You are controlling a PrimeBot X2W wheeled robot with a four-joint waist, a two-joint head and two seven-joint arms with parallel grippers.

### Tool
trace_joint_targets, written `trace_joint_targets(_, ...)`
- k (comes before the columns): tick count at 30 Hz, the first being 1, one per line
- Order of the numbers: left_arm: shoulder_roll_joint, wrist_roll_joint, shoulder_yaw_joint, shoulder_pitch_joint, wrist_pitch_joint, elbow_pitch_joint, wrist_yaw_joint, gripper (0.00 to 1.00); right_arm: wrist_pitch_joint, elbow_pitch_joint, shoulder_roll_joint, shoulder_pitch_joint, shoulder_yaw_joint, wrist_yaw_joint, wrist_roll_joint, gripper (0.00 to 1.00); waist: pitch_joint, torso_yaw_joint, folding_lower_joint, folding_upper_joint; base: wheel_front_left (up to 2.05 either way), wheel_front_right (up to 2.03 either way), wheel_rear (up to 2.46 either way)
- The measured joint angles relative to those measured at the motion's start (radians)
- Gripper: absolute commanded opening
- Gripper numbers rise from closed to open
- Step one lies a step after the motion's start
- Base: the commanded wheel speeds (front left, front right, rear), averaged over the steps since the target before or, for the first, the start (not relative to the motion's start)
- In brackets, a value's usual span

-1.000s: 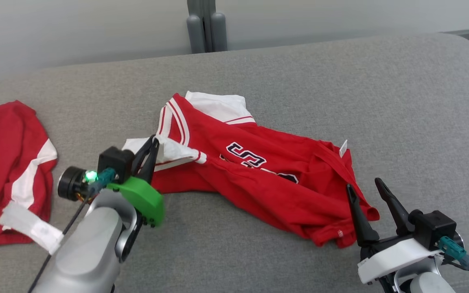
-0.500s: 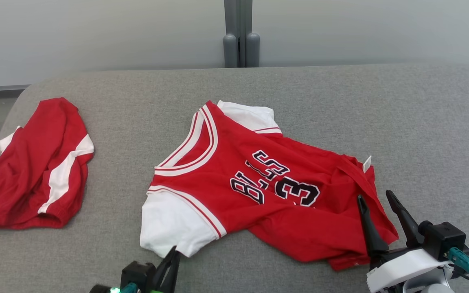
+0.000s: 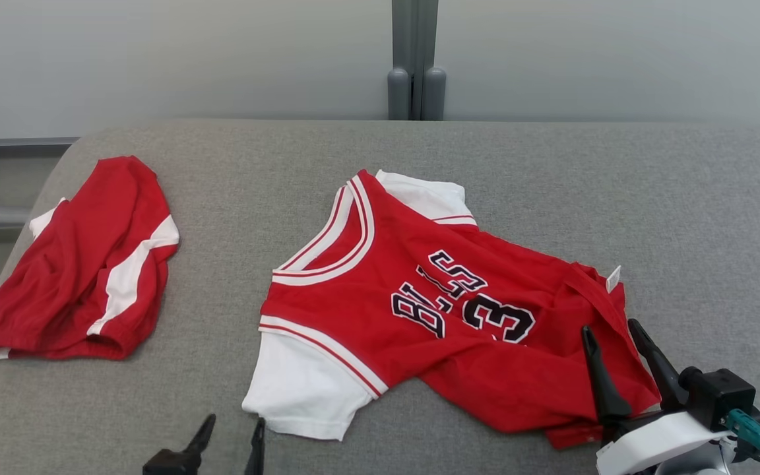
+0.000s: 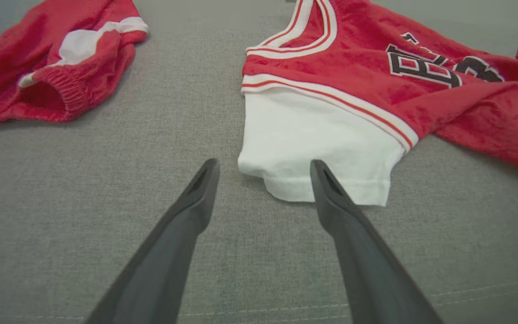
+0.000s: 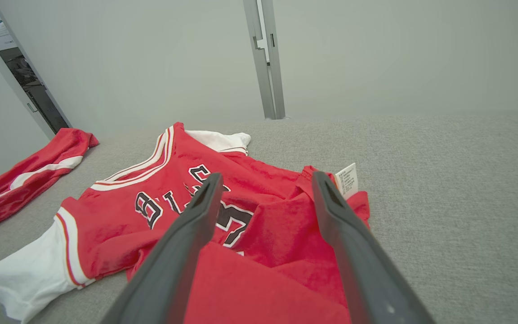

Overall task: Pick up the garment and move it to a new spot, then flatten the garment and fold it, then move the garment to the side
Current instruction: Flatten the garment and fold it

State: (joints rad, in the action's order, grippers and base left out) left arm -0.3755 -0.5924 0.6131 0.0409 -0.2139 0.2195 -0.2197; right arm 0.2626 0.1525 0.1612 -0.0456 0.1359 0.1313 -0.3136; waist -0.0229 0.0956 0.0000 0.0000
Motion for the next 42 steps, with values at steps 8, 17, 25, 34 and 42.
trace_joint_targets(8, -0.014, 0.063, -0.102, -0.021, -0.044, -0.083, -0.027, 1.0, 0.0, 0.006, 0.002, -0.003, 0.003, 0.0, 0.0, 1.0, 0.018, -0.003, 0.0, 0.0, 0.0, 0.0, 0.0)
trace_joint_targets(17, 0.035, 0.17, -0.257, -0.03, -0.049, -0.144, 0.01, 1.0, 0.0, 0.007, 0.008, -0.003, -0.021, 0.0, 0.002, 1.0, 0.035, -0.032, 0.0, 0.0, 0.0, 0.0, 0.0)
trace_joint_targets(25, 0.089, 0.238, -0.372, -0.032, -0.049, -0.119, 0.1, 1.0, 0.0, 0.014, 0.008, -0.008, -0.059, 0.0, 0.007, 1.0, 0.042, -0.046, 0.0, 0.0, 0.0, 0.0, 0.0)
trace_joint_targets(34, 0.156, 0.299, -0.519, -0.026, -0.049, -0.109, 0.187, 1.0, 0.0, 0.04, 0.006, -0.015, -0.086, 0.0, 0.008, 1.0, 0.043, -0.056, 0.0, 0.0, 0.0, 0.0, 0.0)
trace_joint_targets(42, 0.21, 0.35, -0.605, -0.007, -0.049, -0.089, 0.261, 1.0, 0.0, 0.076, 0.01, -0.015, -0.094, 0.0, 0.014, 1.0, 0.048, -0.049, 0.0, 0.0, 0.0, 0.0, 0.0)
